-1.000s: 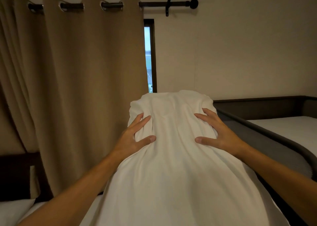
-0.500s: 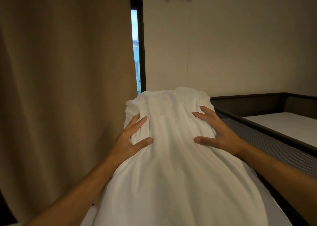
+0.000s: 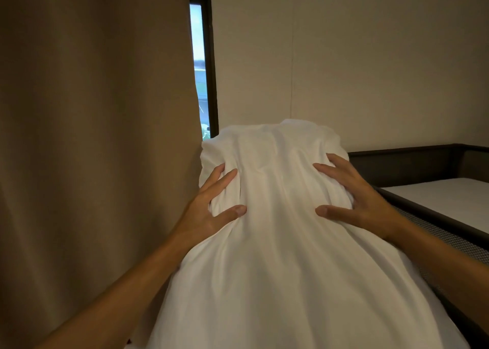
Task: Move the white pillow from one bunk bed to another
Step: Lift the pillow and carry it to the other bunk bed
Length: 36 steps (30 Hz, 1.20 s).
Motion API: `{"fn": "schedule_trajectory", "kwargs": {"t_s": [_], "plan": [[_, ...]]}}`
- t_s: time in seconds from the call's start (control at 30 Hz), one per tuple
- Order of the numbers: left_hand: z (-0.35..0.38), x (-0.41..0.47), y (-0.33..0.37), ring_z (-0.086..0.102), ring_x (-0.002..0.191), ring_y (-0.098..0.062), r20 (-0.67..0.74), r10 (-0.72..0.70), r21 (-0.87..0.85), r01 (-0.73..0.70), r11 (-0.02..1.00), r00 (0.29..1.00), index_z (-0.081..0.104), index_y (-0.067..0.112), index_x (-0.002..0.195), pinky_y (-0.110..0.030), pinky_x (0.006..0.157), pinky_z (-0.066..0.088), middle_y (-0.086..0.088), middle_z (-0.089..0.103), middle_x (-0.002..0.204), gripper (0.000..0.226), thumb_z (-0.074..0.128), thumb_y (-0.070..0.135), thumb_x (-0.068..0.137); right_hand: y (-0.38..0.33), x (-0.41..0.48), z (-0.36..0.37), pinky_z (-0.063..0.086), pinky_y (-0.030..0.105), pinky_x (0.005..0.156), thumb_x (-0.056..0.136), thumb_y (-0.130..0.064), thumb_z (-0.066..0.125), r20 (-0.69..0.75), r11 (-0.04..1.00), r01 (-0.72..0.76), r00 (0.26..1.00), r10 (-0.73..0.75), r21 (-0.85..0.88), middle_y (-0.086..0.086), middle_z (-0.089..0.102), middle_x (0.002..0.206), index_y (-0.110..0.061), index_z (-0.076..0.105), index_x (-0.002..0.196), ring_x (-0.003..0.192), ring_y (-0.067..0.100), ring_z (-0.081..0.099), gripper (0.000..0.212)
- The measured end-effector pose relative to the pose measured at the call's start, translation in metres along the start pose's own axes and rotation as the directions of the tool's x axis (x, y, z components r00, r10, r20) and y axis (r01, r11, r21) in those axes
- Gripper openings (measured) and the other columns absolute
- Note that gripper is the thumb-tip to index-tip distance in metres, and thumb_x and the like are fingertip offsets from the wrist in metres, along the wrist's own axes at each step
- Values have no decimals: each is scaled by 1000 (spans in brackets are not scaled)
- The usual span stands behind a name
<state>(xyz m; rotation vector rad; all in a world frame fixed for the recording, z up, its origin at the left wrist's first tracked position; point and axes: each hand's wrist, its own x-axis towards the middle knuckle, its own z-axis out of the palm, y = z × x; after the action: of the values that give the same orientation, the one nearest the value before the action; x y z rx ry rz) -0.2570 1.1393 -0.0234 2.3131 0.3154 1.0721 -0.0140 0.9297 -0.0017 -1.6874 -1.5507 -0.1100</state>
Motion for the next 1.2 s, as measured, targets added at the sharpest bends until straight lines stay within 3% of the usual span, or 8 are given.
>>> {"fn": "schedule_trajectory", "kwargs": {"t_s": [0.1,0.3,0.43,0.6,0.7,0.83,1.07,1.2], "plan": [[6,18,0,15,126,30,-15,46,0,-46,999,999,35,51,134,7,93,19,21,18,155,69,67,51,73,6,10,-11,23,25,103,65,-52,73,-14,1000,15,1000,-15,-4,-28,12,151,-46,33,140,126,-20,19,85],[23,56,1,15,133,23,6,97,-25,-97,995,995,31,67,126,5,95,20,22,18,156,65,60,66,69,22,19,-33,24,29,107,64,-56,71,-72,999,-8,997,6,-40,-28,11,153,-50,33,138,134,-12,18,83],[38,84,-4,19,138,13,21,147,-53,-146,988,989,33,57,133,1,100,21,24,18,155,73,60,70,67,30,21,-47,23,31,109,61,-62,69,-110,997,-42,993,35,-62,-27,12,153,-53,34,137,139,-6,17,84],[58,128,-14,22,139,10,43,232,-111,-226,968,972,34,53,136,0,102,20,24,20,154,75,59,70,67,37,27,-64,23,28,107,60,-64,67,-177,988,-94,982,71,-124,-30,12,152,-53,33,137,128,-25,14,84],[70,157,-23,22,138,10,60,283,-169,-270,948,957,32,64,129,0,102,21,33,18,149,69,56,73,66,40,34,-71,25,29,107,60,-62,67,-229,975,-144,968,103,-168,-31,13,152,-54,35,136,131,-19,18,83],[84,204,-44,20,139,11,89,343,-254,-312,915,935,34,56,133,1,101,21,27,20,153,69,59,65,69,44,54,-72,26,32,108,59,-63,66,-306,949,-226,940,154,-219,-30,14,152,-54,35,135,137,-2,22,83],[108,275,-79,19,140,9,145,438,-390,-355,849,888,35,53,135,0,102,21,19,21,156,75,58,71,66,53,89,-64,26,29,106,57,-61,69,-410,915,-335,885,223,-226,-30,17,151,-54,38,133,137,-3,23,82],[123,304,-91,19,142,5,153,491,-446,-384,809,858,35,53,131,1,102,20,26,21,149,73,57,73,64,57,98,-58,26,27,106,58,-60,70,-454,881,-400,853,257,-254,-31,17,151,-55,39,132,137,-5,23,80]]}}
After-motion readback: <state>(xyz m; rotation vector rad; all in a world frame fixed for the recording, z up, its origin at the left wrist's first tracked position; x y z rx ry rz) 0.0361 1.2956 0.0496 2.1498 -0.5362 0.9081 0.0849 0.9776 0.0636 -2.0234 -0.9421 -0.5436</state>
